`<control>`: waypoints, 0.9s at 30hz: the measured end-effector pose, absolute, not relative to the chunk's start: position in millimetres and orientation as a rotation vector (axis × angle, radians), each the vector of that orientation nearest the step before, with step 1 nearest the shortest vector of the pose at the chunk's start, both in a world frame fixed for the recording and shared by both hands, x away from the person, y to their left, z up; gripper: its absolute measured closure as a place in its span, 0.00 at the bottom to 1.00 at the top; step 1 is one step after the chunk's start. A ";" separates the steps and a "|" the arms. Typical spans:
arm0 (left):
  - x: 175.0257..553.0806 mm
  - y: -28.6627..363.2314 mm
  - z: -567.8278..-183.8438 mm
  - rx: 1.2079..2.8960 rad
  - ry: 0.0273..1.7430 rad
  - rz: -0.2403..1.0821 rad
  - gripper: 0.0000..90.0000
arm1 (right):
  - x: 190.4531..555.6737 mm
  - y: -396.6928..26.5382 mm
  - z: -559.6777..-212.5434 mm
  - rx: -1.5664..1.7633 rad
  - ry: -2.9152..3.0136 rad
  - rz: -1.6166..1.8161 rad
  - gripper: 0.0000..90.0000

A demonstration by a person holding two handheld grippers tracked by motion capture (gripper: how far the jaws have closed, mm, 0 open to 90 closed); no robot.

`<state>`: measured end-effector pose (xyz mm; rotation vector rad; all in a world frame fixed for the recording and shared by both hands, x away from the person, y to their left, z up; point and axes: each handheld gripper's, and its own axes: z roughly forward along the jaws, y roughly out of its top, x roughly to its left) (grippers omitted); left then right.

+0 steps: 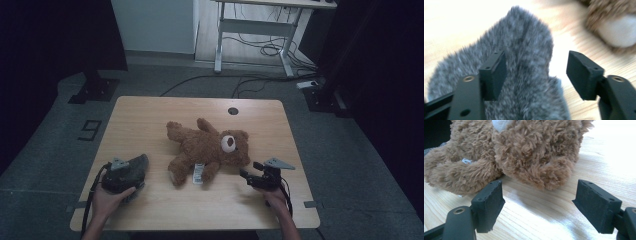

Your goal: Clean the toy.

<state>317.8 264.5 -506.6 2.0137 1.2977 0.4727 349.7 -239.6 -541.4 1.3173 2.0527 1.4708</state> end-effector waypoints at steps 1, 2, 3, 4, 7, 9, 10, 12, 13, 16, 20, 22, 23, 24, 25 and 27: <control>317.2 263.0 -503.6 2.008 1.283 0.479 0.31 | 349.5 -239.2 -541.4 1.313 2.054 1.470 0.24; 316.3 261.5 -500.6 2.001 1.268 0.485 0.30 | 349.3 -239.0 -541.2 1.311 2.059 1.466 0.24; 315.3 259.9 -497.5 1.995 1.253 0.495 0.29 | 349.1 -238.3 -541.3 1.311 2.057 1.467 0.24; 314.1 258.3 -494.2 1.991 1.235 0.501 0.28 | 348.9 -237.9 -541.2 1.309 2.058 1.466 0.24; 310.1 252.6 -485.0 1.968 1.186 0.518 0.27 | 348.0 -236.7 -540.6 1.302 2.062 1.464 0.24; 306.9 247.2 -480.0 1.954 1.163 0.538 0.27 | 347.5 -236.0 -540.5 1.296 2.063 1.462 0.24; 305.4 243.9 -478.0 1.950 1.150 0.539 0.27 | 346.8 -235.6 -540.4 1.296 2.066 1.461 0.24; 302.8 236.5 -475.1 1.948 1.127 0.535 0.26 | 345.4 -235.1 -540.4 1.287 2.073 1.454 0.24; 301.5 232.6 -474.1 1.949 1.116 0.528 0.26 | 344.7 -234.8 -540.5 1.284 2.073 1.457 0.24; 299.3 219.7 -473.1 1.958 1.080 0.503 0.26 | 341.6 -235.5 -539.6 1.274 2.081 1.458 0.25; 297.1 203.2 -474.0 1.961 1.042 0.470 0.26 | 337.8 -237.5 -538.6 1.269 2.081 1.464 0.26; 296.3 196.6 -475.1 1.965 1.026 0.460 0.26 | 336.3 -238.0 -538.7 1.269 2.078 1.465 0.26; 295.7 191.1 -476.7 1.965 1.017 0.446 0.26 | 335.7 -238.1 -538.8 1.269 2.079 1.465 0.26; 295.6 189.2 -477.5 1.964 1.016 0.441 0.26 | 334.5 -238.3 -539.0 1.269 2.082 1.464 0.26; 295.5 184.9 -479.5 1.970 1.007 0.430 0.26 | 334.0 -238.2 -539.2 1.268 2.080 1.466 0.26; 295.0 178.5 -483.4 1.975 1.001 0.415 0.26 | 331.4 -238.2 -539.5 1.267 2.084 1.462 0.26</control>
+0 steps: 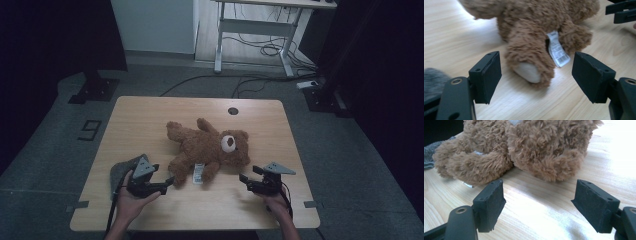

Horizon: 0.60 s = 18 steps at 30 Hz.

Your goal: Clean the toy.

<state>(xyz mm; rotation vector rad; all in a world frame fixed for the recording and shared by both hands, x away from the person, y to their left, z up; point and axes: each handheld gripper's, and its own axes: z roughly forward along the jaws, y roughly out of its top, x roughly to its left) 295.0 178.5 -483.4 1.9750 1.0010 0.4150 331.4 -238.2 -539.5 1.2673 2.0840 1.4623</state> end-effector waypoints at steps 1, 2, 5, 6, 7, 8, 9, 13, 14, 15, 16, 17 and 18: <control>294.7 176.4 -485.0 1.976 0.997 0.407 0.26 | 330.3 -238.5 -539.8 1.265 2.085 1.460 0.26; 294.3 172.9 -487.9 1.976 0.993 0.391 0.26 | 329.1 -238.6 -540.0 1.270 2.086 1.460 0.26; 292.7 165.2 -495.1 1.981 0.985 0.368 0.27 | 323.9 -240.0 -542.4 1.274 2.091 1.452 0.26; 291.9 162.9 -497.7 1.983 0.982 0.363 0.27 | 322.0 -240.4 -543.3 1.277 2.094 1.448 0.26; 291.0 160.8 -500.3 1.982 0.978 0.354 0.27 | 320.1 -240.8 -544.5 1.279 2.095 1.445 0.26; 290.2 158.7 -503.1 1.984 0.975 0.343 0.27 | 318.1 -241.1 -545.5 1.283 2.098 1.440 0.26; 289.5 156.6 -505.8 1.990 0.971 0.333 0.27 | 316.2 -241.6 -546.6 1.284 2.103 1.433 0.26; 287.9 149.1 -515.5 2.026 0.964 0.307 0.27 | 306.6 -242.8 -551.2 1.315 2.111 1.415 0.26; 287.4 148.2 -517.2 2.038 0.964 0.305 0.27 | 304.9 -243.0 -551.8 1.318 2.116 1.407 0.26; 286.6 148.1 -518.0 2.034 0.970 0.305 0.27 | 302.3 -243.4 -551.8 1.325 2.119 1.397 0.26; 285.7 148.5 -518.5 2.032 0.973 0.299 0.28 | 300.4 -243.6 -551.7 1.333 2.112 1.398 0.26; 284.3 148.9 -519.0 2.031 0.974 0.300 0.28 | 298.8 -243.7 -551.6 1.341 2.113 1.402 0.27; 282.7 149.3 -519.6 2.027 0.976 0.299 0.28 | 297.8 -242.9 -551.9 1.343 2.115 1.400 0.27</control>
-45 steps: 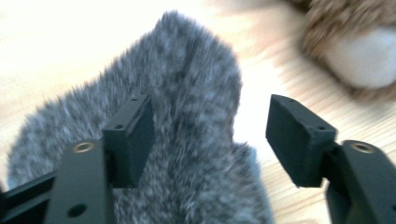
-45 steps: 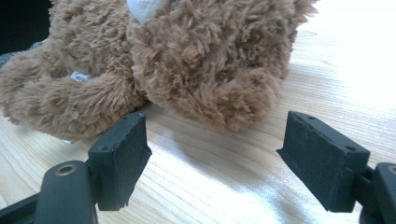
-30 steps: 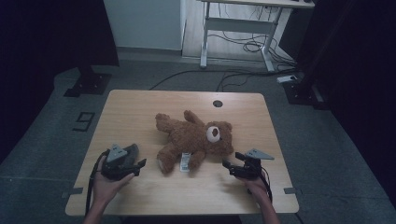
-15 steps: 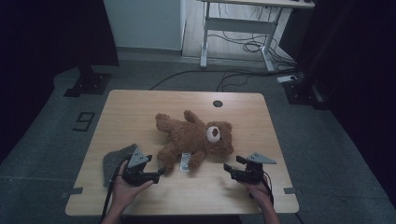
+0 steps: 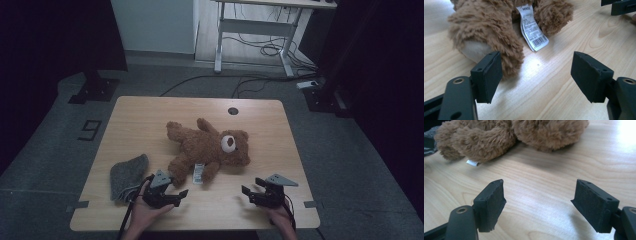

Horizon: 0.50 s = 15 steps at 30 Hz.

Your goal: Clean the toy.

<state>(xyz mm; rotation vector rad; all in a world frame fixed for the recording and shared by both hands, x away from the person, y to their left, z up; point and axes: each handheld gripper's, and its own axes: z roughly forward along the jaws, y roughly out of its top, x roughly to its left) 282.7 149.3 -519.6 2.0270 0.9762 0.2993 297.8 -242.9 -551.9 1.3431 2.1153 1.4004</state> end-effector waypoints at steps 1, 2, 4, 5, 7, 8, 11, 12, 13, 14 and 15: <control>280.9 150.3 -520.3 2.025 0.979 0.292 0.28 | 297.3 -241.4 -552.3 1.334 2.125 1.387 0.27; 279.9 150.9 -520.8 2.022 0.981 0.287 0.28 | 297.2 -239.1 -552.0 1.327 2.133 1.376 0.27; 277.9 152.2 -521.8 2.023 0.979 0.280 0.28 | 297.4 -236.3 -551.9 1.315 2.139 1.371 0.27; 277.6 152.5 -522.1 2.023 0.980 0.278 0.28 | 297.7 -234.6 -552.0 1.311 2.145 1.370 0.27; 278.1 153.7 -522.1 2.021 0.985 0.276 0.28 | 297.4 -232.4 -551.8 1.294 2.156 1.354 0.27; 278.5 154.4 -522.0 2.016 0.989 0.275 0.28 | 297.3 -232.1 -551.7 1.290 2.158 1.352 0.27; 278.9 155.1 -522.3 2.018 0.990 0.275 0.29 | 296.8 -233.5 -551.5 1.289 2.156 1.355 0.27; 279.2 155.4 -522.7 2.020 0.991 0.273 0.29 | 297.0 -234.1 -551.3 1.292 2.154 1.360 0.27; 279.6 155.8 -522.8 2.021 0.993 0.273 0.29 | 297.5 -235.1 -551.0 1.292 2.151 1.366 0.27; 279.7 156.1 -522.9 2.019 0.997 0.272 0.29 | 297.7 -235.3 -550.8 1.294 2.147 1.371 0.27; 279.7 156.4 -522.9 2.018 1.001 0.271 0.29 | 297.7 -235.7 -550.4 1.291 2.146 1.373 0.27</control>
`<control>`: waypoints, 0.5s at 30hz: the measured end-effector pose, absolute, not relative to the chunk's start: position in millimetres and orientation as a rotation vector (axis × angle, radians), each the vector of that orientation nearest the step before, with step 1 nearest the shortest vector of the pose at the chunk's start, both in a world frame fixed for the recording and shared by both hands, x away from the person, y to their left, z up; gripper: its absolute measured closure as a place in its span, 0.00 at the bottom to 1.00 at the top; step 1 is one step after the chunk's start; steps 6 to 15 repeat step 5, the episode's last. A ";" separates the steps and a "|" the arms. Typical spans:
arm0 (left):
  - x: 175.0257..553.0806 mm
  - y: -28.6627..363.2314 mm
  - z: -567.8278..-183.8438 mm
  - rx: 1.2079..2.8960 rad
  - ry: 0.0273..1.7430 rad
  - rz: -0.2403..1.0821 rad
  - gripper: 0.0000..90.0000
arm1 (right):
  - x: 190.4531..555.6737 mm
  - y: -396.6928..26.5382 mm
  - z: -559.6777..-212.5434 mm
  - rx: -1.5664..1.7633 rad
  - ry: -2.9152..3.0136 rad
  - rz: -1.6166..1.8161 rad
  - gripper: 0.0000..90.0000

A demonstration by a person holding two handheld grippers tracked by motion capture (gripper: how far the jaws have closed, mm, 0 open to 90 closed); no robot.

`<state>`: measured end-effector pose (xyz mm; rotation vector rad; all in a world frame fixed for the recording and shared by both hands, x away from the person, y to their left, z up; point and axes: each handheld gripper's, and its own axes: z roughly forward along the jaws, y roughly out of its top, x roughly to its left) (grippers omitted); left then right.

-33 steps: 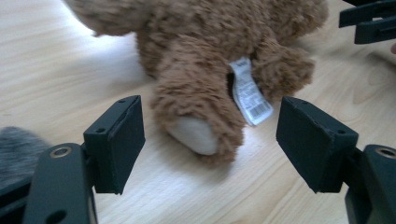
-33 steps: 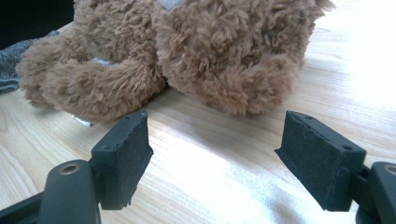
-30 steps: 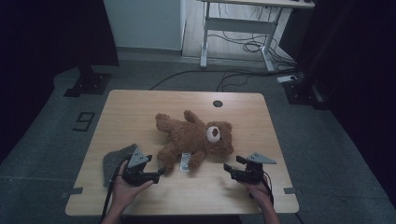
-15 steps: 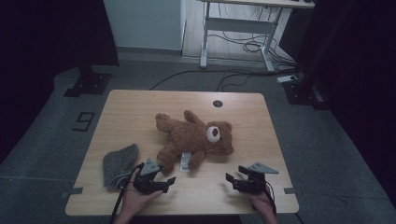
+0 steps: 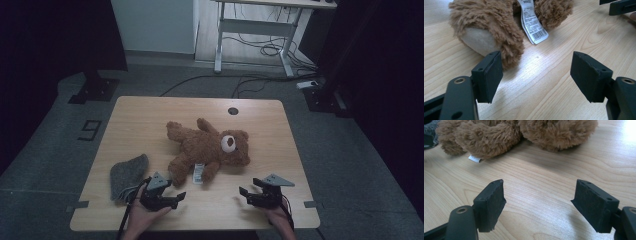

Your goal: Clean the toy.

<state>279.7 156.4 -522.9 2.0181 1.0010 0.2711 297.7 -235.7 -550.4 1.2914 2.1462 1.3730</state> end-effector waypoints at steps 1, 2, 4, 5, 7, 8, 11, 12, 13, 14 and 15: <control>279.6 156.7 -522.9 2.020 1.002 0.271 0.28 | 297.7 -235.8 -550.0 1.288 2.148 1.373 0.26; 279.5 156.8 -522.7 2.022 1.002 0.271 0.28 | 297.4 -235.8 -549.6 1.284 2.149 1.371 0.26; 279.2 157.0 -522.0 2.017 1.006 0.276 0.28 | 296.7 -235.7 -548.9 1.279 2.149 1.374 0.26; 278.9 157.0 -521.7 2.015 1.004 0.276 0.28 | 296.4 -235.5 -548.6 1.278 2.148 1.376 0.26; 278.9 157.0 -521.7 2.015 1.004 0.276 0.28 | 296.4 -235.5 -548.6 1.278 2.148 1.376 0.26; 278.9 157.0 -521.7 2.015 1.004 0.276 0.28 | 296.4 -235.5 -548.6 1.278 2.148 1.376 0.26; 278.9 157.0 -521.7 2.015 1.004 0.276 0.28 | 296.4 -235.5 -548.6 1.278 2.148 1.376 0.26; 278.9 157.0 -521.7 2.015 1.004 0.276 0.28 | 296.4 -235.5 -548.6 1.278 2.148 1.376 0.26; 278.9 157.0 -521.7 2.015 1.004 0.276 0.28 | 296.4 -235.5 -548.6 1.278 2.148 1.376 0.26; 278.9 157.0 -521.7 2.015 1.004 0.276 0.28 | 296.4 -235.5 -548.6 1.278 2.148 1.376 0.26; 278.9 157.0 -521.7 2.015 1.004 0.276 0.28 | 296.4 -235.5 -548.6 1.278 2.148 1.376 0.26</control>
